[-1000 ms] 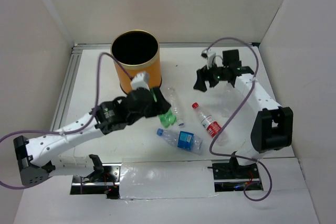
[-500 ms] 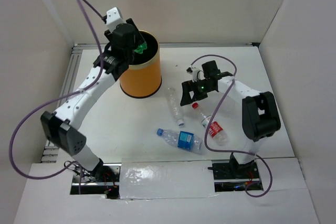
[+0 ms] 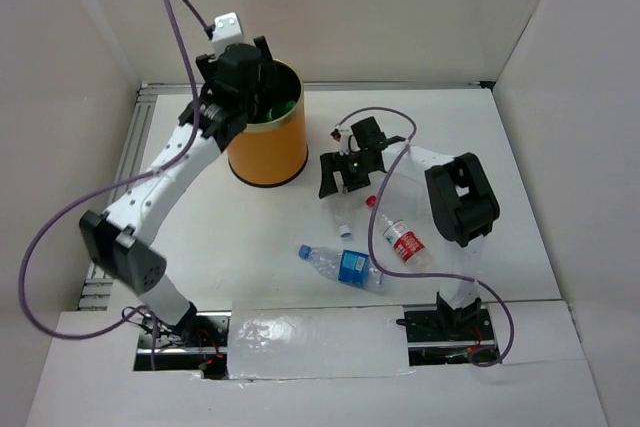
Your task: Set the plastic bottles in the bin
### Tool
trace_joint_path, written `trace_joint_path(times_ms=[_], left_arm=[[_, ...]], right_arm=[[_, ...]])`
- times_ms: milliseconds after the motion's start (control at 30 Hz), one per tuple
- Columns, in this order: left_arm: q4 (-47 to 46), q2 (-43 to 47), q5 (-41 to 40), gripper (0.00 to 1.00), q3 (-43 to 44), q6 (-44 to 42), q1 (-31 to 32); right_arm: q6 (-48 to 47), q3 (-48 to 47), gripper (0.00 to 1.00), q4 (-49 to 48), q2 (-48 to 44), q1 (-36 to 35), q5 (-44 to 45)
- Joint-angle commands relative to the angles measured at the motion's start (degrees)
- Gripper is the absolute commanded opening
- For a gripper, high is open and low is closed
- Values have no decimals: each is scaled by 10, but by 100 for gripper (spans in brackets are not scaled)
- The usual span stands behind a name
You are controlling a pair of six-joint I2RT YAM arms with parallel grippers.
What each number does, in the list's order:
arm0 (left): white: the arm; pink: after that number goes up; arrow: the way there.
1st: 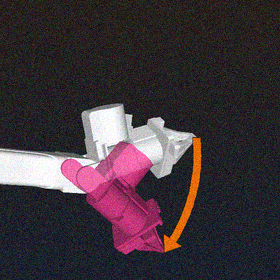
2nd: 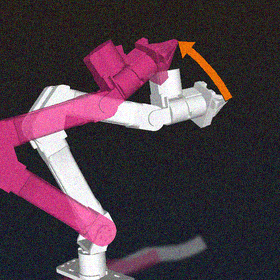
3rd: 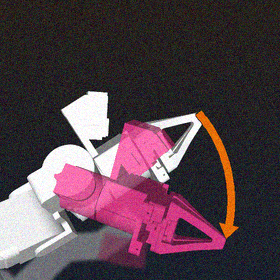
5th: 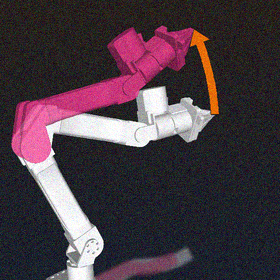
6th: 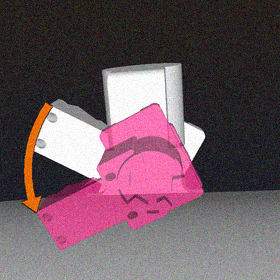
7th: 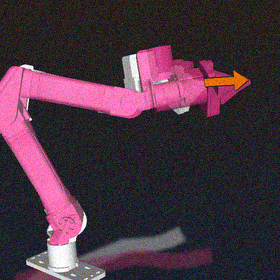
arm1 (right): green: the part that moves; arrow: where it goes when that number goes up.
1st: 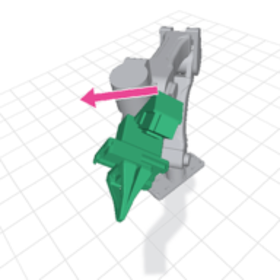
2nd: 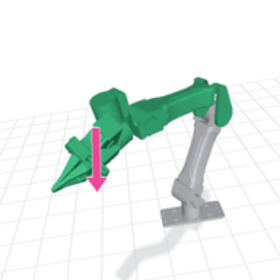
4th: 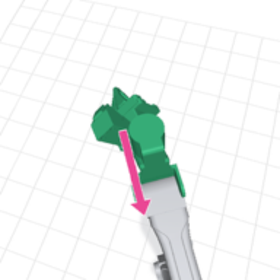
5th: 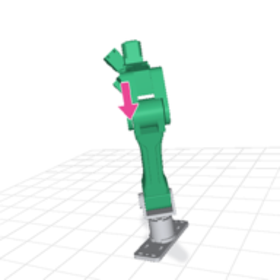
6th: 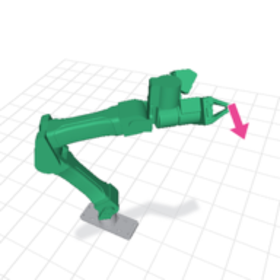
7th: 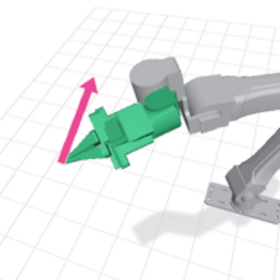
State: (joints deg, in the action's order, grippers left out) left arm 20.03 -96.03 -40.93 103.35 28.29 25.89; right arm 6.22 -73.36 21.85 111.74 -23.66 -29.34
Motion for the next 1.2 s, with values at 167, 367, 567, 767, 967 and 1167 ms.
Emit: trace_joint_path(times_ms=[167,367,567,767,967,1167], left_arm=[[81,346,34,67,-305,193,191],[141,516,190,27,-595,504,264],[52,489,237,74,-684,656,320],[-15,366,301,92,-678,737,327],[-26,299,330,97,-672,802,316],[-57,265,348,97,-679,833,304]], right_arm=[[2,-14,61,-51,23,-31,70],[-112,-61,11,54,-79,11,5],[-244,-195,8,44,-186,43,-61],[-246,-364,6,-115,-124,3,-135],[-202,-635,8,-168,89,-83,-148],[-185,-685,56,-281,202,-133,-56]])
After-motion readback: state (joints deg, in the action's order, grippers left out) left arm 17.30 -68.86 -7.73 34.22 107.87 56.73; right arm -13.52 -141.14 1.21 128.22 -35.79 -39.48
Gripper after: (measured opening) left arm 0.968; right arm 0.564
